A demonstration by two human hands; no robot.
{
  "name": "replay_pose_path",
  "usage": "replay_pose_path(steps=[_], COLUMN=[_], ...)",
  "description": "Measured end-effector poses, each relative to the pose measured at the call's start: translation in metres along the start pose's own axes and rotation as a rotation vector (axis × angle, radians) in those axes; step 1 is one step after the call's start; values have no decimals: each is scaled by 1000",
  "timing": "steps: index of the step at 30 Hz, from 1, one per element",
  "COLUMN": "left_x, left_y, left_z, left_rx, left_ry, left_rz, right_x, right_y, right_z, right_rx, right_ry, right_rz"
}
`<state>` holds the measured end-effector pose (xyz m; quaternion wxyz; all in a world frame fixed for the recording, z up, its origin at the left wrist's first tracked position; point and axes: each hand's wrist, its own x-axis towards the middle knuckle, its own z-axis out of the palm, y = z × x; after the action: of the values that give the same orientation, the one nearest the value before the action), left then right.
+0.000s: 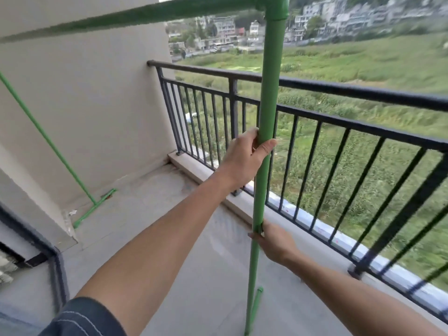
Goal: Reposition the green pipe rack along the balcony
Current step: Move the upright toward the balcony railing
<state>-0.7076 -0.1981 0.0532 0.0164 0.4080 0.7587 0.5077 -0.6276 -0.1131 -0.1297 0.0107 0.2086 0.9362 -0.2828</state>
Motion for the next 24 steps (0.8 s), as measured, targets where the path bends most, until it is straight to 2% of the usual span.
replay_pose_path(steps=[8, 24], left_x=[80, 238], left_y=[2, -26], left_z=[67, 156], left_rx=[-76, -16], left_ry=[-72, 32], left_rz=[12, -78], right_x=[46, 201], right_y=[54, 160], right_z=[-48, -129], right_rx=[10, -16], right_ry=[142, 114], right_rz=[132, 13])
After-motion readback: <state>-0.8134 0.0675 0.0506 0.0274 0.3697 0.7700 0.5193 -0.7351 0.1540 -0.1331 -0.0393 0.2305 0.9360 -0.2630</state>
